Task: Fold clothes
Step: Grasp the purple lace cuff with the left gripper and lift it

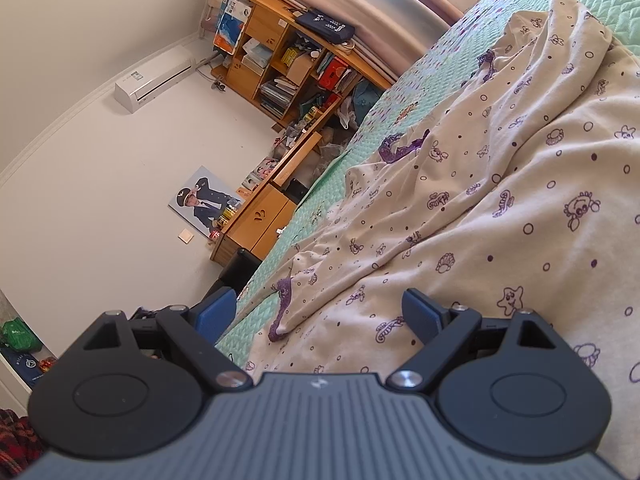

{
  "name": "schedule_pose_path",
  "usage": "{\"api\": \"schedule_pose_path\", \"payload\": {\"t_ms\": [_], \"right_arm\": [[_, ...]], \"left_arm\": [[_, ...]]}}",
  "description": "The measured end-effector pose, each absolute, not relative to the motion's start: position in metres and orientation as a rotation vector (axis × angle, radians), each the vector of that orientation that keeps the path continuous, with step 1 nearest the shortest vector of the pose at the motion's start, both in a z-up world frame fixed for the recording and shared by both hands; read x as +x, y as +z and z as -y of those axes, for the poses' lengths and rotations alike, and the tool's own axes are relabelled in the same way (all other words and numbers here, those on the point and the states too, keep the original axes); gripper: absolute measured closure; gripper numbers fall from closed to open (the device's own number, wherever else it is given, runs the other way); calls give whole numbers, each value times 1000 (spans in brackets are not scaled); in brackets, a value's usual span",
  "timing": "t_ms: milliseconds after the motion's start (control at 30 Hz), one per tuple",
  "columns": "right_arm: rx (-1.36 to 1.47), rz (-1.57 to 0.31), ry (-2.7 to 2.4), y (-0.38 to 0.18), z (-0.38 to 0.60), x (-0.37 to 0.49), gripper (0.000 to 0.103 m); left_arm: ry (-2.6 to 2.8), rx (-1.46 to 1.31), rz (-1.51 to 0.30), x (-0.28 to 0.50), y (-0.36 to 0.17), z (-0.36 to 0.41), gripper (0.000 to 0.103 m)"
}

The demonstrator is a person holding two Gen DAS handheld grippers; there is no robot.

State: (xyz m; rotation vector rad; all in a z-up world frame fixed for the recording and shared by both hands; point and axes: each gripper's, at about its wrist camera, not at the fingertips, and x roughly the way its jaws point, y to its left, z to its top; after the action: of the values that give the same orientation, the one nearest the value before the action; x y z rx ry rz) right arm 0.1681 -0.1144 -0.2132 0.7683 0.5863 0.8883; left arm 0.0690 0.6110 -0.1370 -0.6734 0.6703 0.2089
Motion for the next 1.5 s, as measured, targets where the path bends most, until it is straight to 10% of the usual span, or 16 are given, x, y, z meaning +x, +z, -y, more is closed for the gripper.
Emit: {"api": "schedule_pose_path", "payload": {"t_ms": [100, 367, 933, 1033, 1067, 1100, 1500], "right_arm": [[775, -583, 891, -213, 115, 168, 13], [818, -568, 905, -217, 120, 170, 13], [863, -555, 920, -221, 125, 172, 13], [864, -555, 921, -221, 126, 172, 13], [866, -554, 922, -221, 126, 172, 13], [868, -553, 922, -221, 126, 172, 13], [906, -539, 936, -224, 129, 172, 13]], "left_arm": [[263, -680, -731, 78, -152, -606, 31], [427, -939, -414, 14, -126, -616, 6], [610, -906, -393, 76, -174, -578, 12], [679, -860, -379, 78, -174, -568, 44], [679, -891, -376, 74, -176, -569, 85], [672, -932, -373, 69, -178, -571, 100], [581, -808, -191, 75, -104, -528, 101]]}}
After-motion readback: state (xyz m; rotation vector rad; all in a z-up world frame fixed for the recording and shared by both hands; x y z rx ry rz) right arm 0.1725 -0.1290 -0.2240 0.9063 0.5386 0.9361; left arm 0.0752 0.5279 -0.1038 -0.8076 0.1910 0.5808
